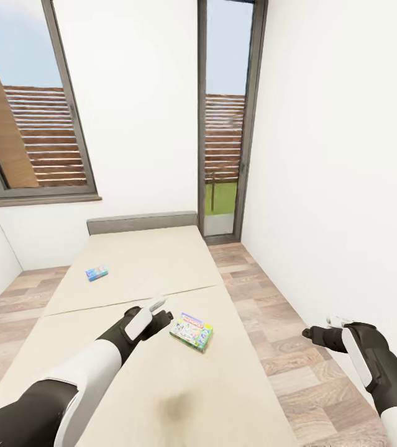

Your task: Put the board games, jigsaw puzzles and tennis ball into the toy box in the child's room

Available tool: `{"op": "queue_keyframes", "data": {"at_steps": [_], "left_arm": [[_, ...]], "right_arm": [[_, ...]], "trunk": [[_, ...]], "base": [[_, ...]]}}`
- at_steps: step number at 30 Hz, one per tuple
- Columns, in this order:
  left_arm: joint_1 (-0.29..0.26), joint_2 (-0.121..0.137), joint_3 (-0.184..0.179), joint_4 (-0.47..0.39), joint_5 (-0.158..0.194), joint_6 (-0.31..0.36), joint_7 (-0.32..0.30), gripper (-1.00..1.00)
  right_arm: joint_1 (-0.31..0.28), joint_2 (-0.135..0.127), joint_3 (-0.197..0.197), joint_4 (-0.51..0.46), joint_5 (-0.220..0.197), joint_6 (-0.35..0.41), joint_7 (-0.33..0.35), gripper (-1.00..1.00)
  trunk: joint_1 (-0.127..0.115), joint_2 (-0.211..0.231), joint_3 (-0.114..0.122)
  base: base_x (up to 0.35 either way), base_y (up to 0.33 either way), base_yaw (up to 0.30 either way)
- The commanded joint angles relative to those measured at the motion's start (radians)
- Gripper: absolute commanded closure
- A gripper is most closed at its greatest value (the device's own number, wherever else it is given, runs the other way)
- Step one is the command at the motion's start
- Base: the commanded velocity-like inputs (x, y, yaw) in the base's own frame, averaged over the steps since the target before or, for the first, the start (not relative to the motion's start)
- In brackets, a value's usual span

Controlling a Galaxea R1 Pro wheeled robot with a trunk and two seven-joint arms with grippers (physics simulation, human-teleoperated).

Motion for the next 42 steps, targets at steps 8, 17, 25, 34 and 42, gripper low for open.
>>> {"op": "queue_keyframes", "data": {"at_steps": [8,17,25,34,42], "left_arm": [[0.0,0.001,-0.008,-0.002,0.011,-0.007,0.01,-1.0],[0.0,0.002,-0.008,-0.002,0.012,-0.017,0.01,-1.0],[0.0,0.003,-0.008,-0.002,0.012,-0.018,0.01,-1.0],[0.0,0.007,-0.008,-0.002,0.012,-0.018,0.008,-1.0],[0.0,0.009,-0.008,-0.002,0.012,-0.019,0.008,-1.0]], "right_arm": [[-0.001,0.0,-0.001,-0.001,-0.002,0.004,0.001,-1.0],[-0.001,0.002,0.0,-0.001,-0.002,0.005,0.001,-1.0],[-0.001,0.001,0.001,-0.001,-0.002,0.006,0.001,-1.0],[-0.001,0.0,0.001,-0.001,-0.001,0.006,0.001,-1.0],[-0.001,0.0,0.0,-0.001,-0.001,0.006,0.001,-1.0]], "trunk": [[0.0,-0.001,-0.001],[0.0,-0.001,-0.001],[0.0,-0.001,-0.001],[0.0,-0.001,-0.001],[0.0,-0.001,-0.001]], "base": [[-0.12,-0.137,0.0],[-0.03,-0.036,0.087],[-0.006,-0.008,0.172],[0.013,-0.004,0.052],[0.18,-0.046,0.014]]}}
